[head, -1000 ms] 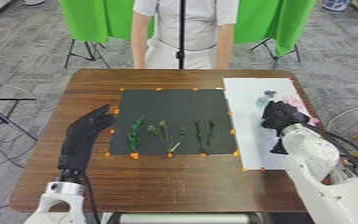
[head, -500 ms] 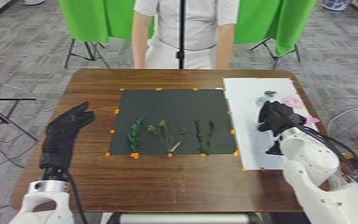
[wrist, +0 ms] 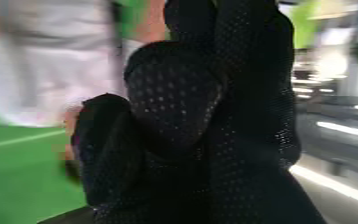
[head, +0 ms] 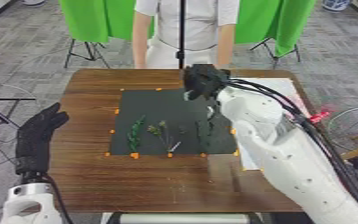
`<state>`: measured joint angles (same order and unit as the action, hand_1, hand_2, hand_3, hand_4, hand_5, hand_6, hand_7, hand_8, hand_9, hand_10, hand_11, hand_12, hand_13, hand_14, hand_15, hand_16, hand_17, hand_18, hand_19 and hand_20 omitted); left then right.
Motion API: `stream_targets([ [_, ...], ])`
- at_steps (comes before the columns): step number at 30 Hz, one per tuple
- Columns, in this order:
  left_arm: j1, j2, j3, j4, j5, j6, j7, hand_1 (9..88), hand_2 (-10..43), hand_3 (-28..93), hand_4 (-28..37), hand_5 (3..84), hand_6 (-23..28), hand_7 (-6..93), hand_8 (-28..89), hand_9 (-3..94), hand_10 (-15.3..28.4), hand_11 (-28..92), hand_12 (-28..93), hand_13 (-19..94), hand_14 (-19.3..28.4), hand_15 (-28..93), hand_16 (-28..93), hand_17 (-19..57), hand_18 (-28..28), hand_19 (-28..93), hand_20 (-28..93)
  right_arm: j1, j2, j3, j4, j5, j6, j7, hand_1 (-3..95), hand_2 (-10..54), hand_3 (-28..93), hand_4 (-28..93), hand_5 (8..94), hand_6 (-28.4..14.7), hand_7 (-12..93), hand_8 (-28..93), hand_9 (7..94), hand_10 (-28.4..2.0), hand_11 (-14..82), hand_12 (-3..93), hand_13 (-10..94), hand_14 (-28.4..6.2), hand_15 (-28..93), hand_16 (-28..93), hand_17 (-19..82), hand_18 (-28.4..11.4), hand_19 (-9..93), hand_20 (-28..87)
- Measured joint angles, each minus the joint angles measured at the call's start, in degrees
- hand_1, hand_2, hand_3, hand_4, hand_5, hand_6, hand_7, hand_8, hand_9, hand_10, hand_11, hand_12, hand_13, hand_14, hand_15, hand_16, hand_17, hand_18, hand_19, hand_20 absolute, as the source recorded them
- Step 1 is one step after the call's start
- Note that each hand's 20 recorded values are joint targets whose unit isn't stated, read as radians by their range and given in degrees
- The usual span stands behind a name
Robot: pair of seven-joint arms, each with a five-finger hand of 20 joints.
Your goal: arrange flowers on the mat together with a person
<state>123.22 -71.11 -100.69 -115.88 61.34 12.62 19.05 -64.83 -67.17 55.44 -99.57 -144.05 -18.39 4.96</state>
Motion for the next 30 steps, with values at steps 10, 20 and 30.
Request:
stream_targets([
  [10,-2.16,0.07,3.25,1.86,-1.50,0.77,0.43,23.7,32.1,63,-28.2,49.0,2.9,15.8,-7,48.8,14.0,22,15,39,16.8,18,4,7.3,11.9,11,18,2.73,-18.97,-4.98,9.69,-11.40,-2.55,-5.51,94.2,-9.5,-28,38,85.0,2.0,17,6,93.7,-8.1,14.6,25.6,94,0.3,58,17,72,-8.1,93,32],
  [20,-2.52,0.59,4.28,1.81,-2.05,1.63,0.48,23.4,32.4,63,-28.3,48.6,3.1,16.1,-7,49.1,14.1,22,15,39,16.8,19,3,7.4,11.9,11,18,-0.16,-27.39,-5.65,16.55,-21.78,-2.49,-9.09,93.2,-9.5,-28,38,84.2,2.4,17,6,93.7,-7.8,13.0,25.6,94,0.3,58,17,72,-8.3,93,33],
  [30,-3.11,0.77,4.75,2.01,-2.05,1.44,0.47,19.1,23.6,66,-28.2,47.8,3.4,15.9,-7,48.2,13.8,22,15,39,17.0,19,3,6.8,12.0,12,18,-2.29,-29.99,-5.12,19.29,-23.41,-2.21,-9.89,90.0,-9.5,-28,37,79.1,2.9,16,2,93.7,-8.5,7.0,27.4,94,0.2,57,18,71,-8.1,93,34],
])
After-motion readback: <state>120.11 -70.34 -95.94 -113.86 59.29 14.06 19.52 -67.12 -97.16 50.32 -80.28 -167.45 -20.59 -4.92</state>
